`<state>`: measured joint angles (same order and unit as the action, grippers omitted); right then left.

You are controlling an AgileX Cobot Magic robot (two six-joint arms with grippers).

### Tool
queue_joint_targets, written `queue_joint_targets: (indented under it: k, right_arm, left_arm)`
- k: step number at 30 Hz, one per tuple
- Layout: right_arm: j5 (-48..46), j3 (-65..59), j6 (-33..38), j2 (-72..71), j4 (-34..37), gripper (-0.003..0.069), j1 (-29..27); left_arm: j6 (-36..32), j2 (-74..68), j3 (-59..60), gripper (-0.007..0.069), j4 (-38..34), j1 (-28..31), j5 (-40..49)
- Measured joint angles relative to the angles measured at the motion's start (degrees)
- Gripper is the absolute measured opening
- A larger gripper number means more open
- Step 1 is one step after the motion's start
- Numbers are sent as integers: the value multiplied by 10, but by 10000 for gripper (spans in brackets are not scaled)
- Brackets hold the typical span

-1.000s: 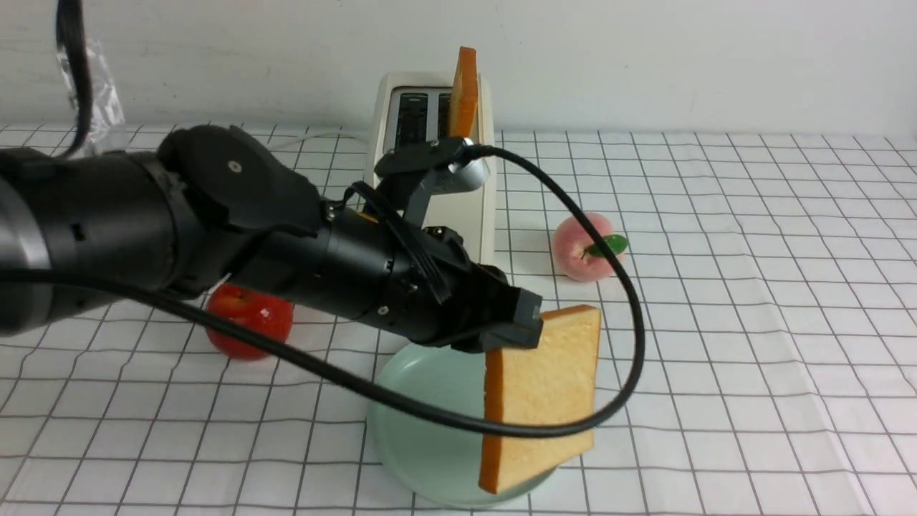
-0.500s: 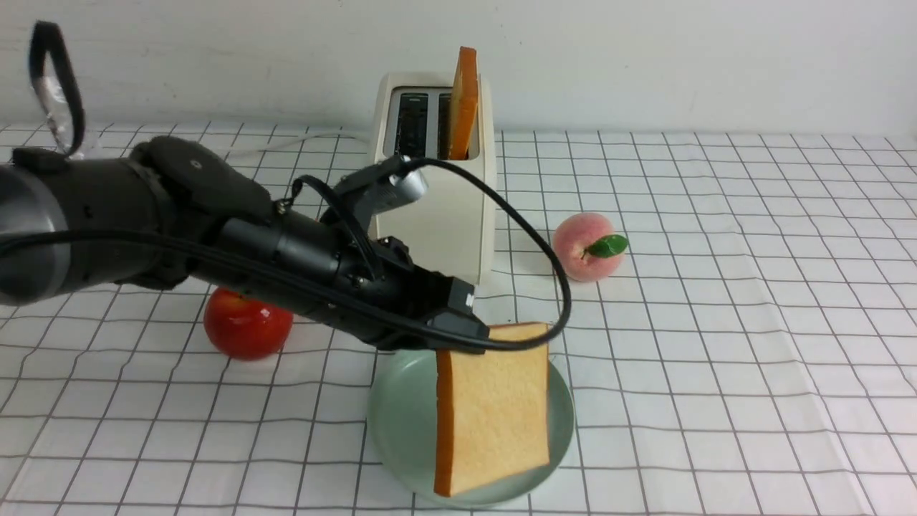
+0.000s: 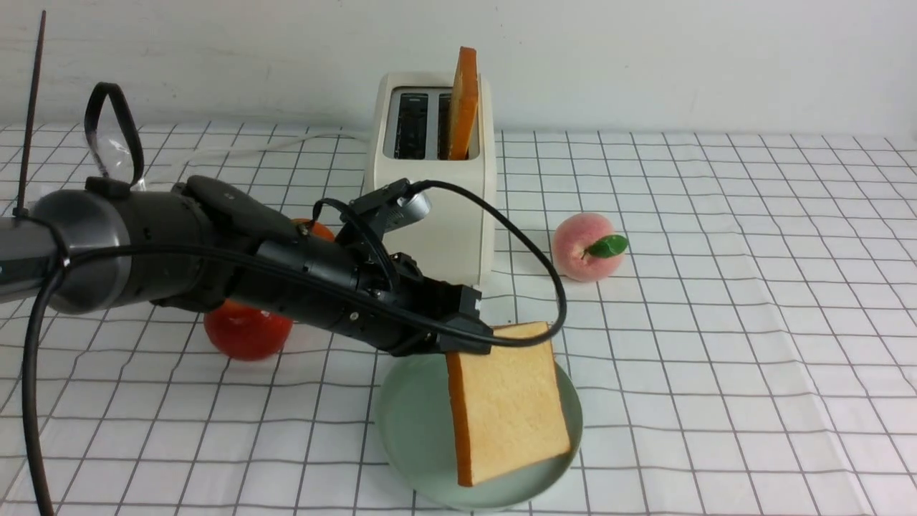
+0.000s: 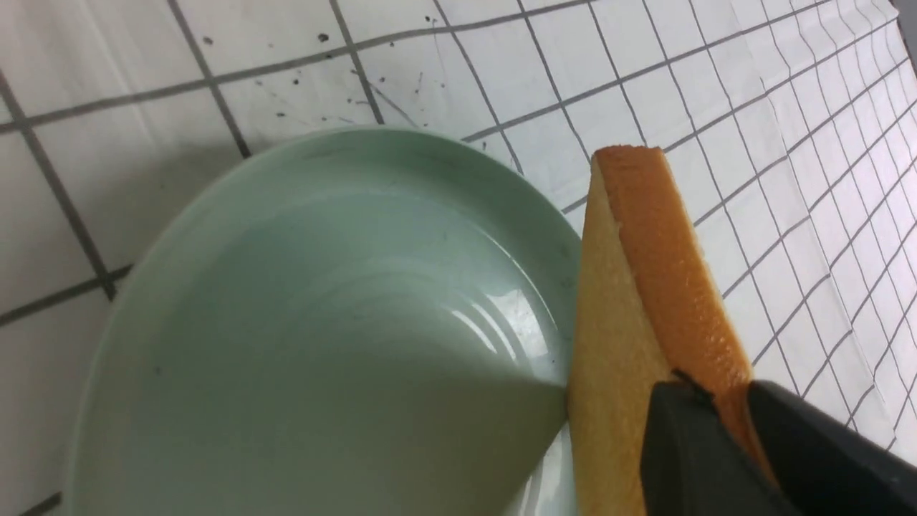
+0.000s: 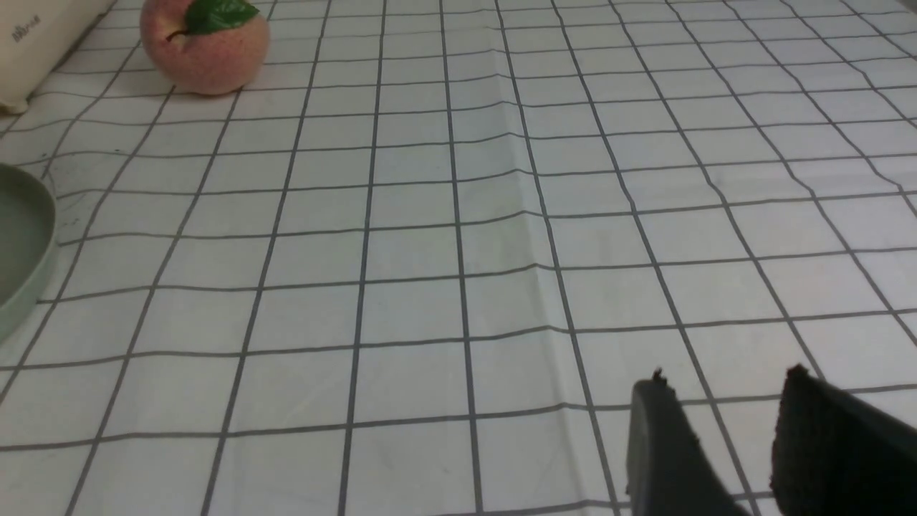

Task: Take toasted bread from bread machine on white checkered table place on plate.
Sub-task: 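Place the slice of bread on the plate with the left gripper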

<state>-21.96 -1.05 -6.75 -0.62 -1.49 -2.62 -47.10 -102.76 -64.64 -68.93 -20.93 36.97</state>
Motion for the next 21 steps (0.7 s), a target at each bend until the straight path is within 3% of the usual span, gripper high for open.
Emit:
queue_joint_targets:
  k: [3, 7, 9, 11, 13, 17, 21]
  right_arm:
    - [0, 0, 0, 0, 0, 240, 0]
    - [-1, 0, 0, 0, -6, 240, 0]
    - [-1, 0, 0, 0, -16, 240, 0]
    - [-2, 0, 0, 0, -48, 240, 0]
    - [-3, 0, 0, 0, -65, 240, 0]
    - [-4, 0, 0, 0, -76, 240, 0]
    - [-4, 0, 0, 0, -80, 240, 0]
  left_arm:
    - [-1, 0, 0, 127, 12, 0, -6]
    - [6, 0, 0, 335, 48, 0, -9]
    - [10, 1, 0, 403, 61, 0, -9]
    - [14, 15, 0, 529, 95, 0, -11]
    - [14, 32, 0, 581, 122, 0, -15]
    - [18, 86, 0, 613, 168, 0, -26]
    - [18, 151, 0, 561, 183, 0, -37]
